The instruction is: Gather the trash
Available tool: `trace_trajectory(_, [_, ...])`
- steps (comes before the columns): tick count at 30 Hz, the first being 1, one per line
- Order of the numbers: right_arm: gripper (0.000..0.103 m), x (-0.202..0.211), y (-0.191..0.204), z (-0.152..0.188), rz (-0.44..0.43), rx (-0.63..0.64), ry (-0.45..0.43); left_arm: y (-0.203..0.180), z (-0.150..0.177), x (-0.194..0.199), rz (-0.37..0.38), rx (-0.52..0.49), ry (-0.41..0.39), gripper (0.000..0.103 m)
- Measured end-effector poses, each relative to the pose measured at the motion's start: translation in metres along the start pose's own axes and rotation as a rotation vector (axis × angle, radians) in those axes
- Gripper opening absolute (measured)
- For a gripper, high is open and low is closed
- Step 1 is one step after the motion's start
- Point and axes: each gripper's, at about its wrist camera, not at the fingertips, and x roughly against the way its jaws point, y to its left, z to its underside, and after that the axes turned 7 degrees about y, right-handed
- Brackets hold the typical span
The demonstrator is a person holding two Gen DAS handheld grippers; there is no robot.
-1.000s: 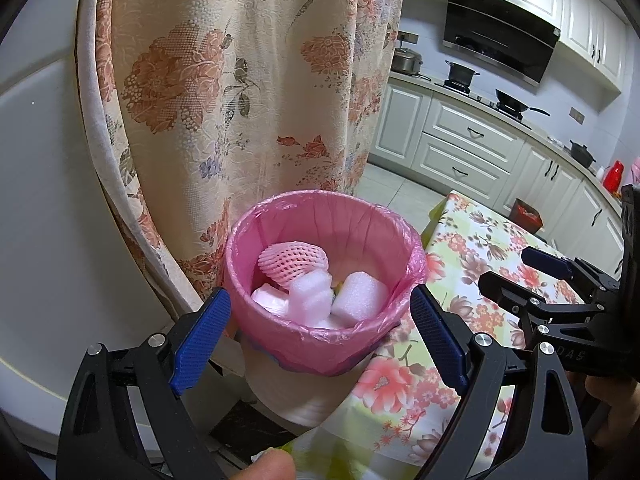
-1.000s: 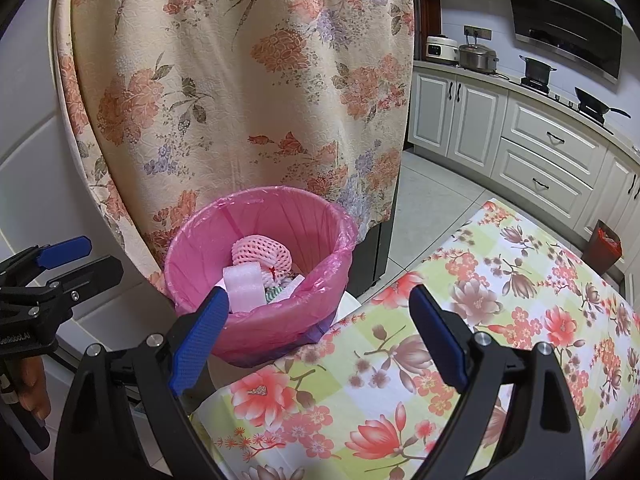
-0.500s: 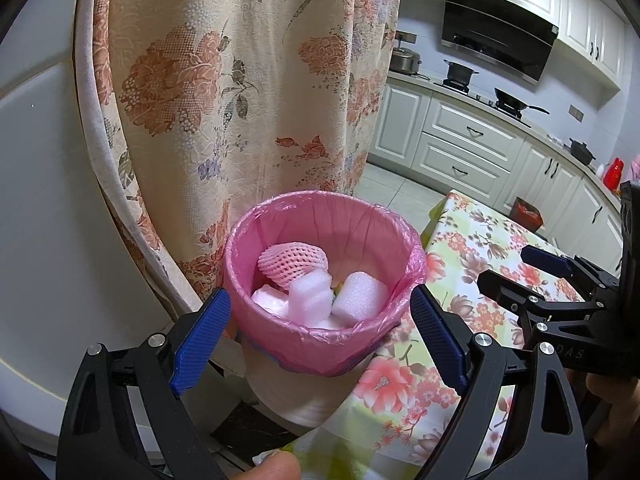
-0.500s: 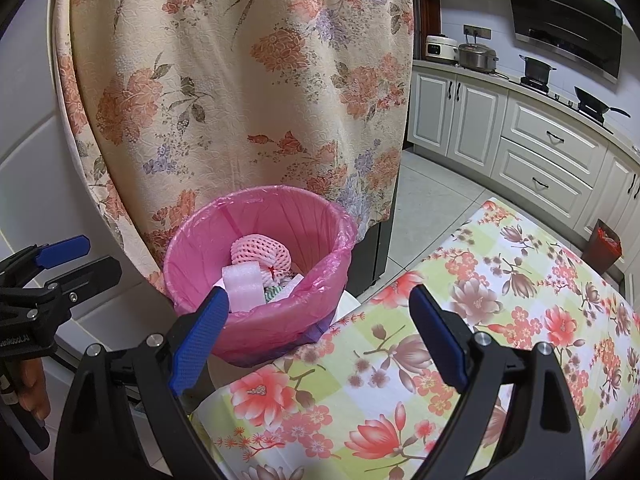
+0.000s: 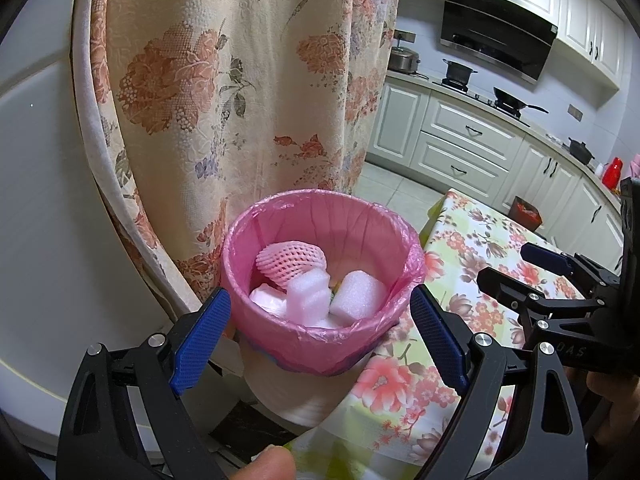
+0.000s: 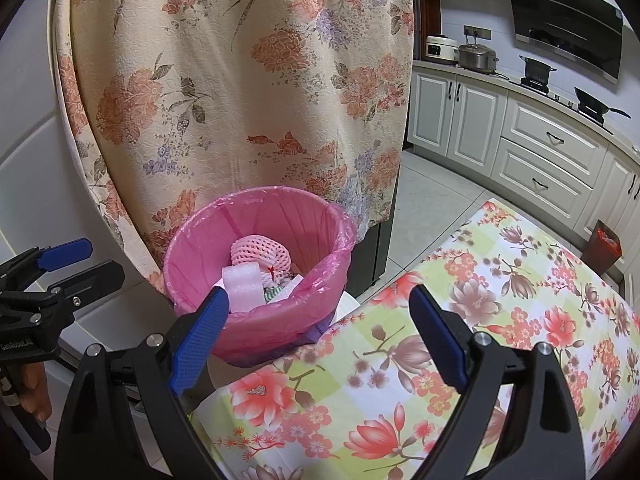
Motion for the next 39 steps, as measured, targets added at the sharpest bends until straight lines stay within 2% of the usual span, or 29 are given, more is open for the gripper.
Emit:
trace_trajectory(33, [0.089,0.0005,-0.0019,-0.0009,-0.007,-0.006,0.0,0.0034,0.0008,-0.0044,-0.035,-0.001,-0.01,0.085])
trace_trajectory(39, [0.089,0.0003,-0.0018,-0.0007,-0.006,-0.005,-0.001,0.0014,-0.0001,-0.0045,-0.018,-0.002,-0.006,0.085])
